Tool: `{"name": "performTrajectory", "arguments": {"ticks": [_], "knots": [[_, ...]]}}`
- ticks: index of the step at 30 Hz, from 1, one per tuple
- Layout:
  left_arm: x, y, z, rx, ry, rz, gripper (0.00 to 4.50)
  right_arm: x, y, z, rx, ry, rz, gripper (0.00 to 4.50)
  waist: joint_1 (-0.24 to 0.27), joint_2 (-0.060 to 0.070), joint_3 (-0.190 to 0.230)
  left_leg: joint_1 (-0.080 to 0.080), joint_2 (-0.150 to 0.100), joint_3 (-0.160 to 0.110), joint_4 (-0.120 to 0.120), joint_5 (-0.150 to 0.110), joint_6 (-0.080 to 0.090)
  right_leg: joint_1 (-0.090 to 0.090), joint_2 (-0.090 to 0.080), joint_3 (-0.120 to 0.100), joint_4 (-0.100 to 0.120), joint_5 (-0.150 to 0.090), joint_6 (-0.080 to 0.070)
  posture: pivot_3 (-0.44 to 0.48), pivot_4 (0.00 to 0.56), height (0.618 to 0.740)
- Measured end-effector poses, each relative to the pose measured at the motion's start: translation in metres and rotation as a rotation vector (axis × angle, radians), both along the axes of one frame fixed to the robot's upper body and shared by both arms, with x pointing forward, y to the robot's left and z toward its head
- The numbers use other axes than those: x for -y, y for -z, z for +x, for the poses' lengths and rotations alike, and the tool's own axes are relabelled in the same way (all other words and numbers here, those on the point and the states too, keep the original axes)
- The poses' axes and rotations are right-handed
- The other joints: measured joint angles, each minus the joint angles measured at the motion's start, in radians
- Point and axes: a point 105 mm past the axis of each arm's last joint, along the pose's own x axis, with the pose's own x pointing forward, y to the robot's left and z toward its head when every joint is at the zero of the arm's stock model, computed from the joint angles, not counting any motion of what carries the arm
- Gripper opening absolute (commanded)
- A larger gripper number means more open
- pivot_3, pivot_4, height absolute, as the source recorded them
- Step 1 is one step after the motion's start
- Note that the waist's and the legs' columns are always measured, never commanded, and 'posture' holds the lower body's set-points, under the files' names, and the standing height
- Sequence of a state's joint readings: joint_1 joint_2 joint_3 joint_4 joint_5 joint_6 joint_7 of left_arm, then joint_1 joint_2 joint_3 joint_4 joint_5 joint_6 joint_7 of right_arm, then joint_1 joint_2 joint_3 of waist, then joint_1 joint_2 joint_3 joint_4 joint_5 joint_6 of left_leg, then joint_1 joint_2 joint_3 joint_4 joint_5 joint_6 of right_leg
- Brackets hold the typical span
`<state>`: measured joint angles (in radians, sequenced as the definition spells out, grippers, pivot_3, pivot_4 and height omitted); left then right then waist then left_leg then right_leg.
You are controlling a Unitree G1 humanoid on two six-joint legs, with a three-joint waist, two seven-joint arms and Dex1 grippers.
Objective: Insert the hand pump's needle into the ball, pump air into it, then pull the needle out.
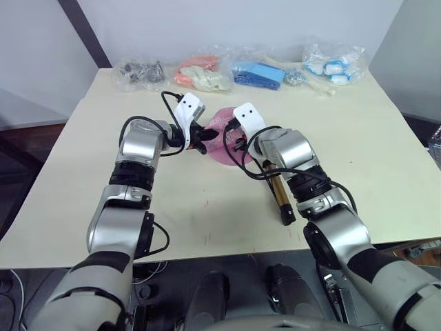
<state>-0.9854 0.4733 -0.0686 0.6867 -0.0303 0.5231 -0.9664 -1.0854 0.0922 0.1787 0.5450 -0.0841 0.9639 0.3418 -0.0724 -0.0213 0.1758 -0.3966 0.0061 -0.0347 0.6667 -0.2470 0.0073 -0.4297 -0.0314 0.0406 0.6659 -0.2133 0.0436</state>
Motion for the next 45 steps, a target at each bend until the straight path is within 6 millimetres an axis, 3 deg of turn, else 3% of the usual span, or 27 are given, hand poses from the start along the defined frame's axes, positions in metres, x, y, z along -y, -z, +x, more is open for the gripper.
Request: {"name": "performTrajectory", "arguments": {"ticks": [13,31,45], "knots": [[-0.006,0.005,0.004,-0.022,-0.039,0.006,0.00,-0.012,0.010,0.009,0.066,-0.062,-0.080,0.36,-0.014,0.000,-0.001,0.016,0.002,0.000,-0.002,0.000,0.000,0.015,0.002,0.000,-0.003,-0.002,0.003,0.000,0.150,0.740],[-0.011,0.006,0.005,-0.033,-0.062,0.006,0.00,-0.022,0.017,0.017,0.157,-0.177,-0.244,0.36,-0.023,-0.001,-0.003,0.017,0.003,-0.001,-0.003,0.000,0.000,0.016,0.002,0.000,-0.002,-0.002,0.003,0.000,0.150,0.740],[-0.012,0.008,0.001,-0.032,-0.065,0.007,0.00,-0.024,0.025,0.018,0.168,-0.192,-0.259,0.36,-0.027,-0.001,-0.005,0.019,0.003,0.000,-0.005,0.000,0.000,0.016,0.003,0.001,-0.003,-0.002,0.003,0.000,0.150,0.740]]}}
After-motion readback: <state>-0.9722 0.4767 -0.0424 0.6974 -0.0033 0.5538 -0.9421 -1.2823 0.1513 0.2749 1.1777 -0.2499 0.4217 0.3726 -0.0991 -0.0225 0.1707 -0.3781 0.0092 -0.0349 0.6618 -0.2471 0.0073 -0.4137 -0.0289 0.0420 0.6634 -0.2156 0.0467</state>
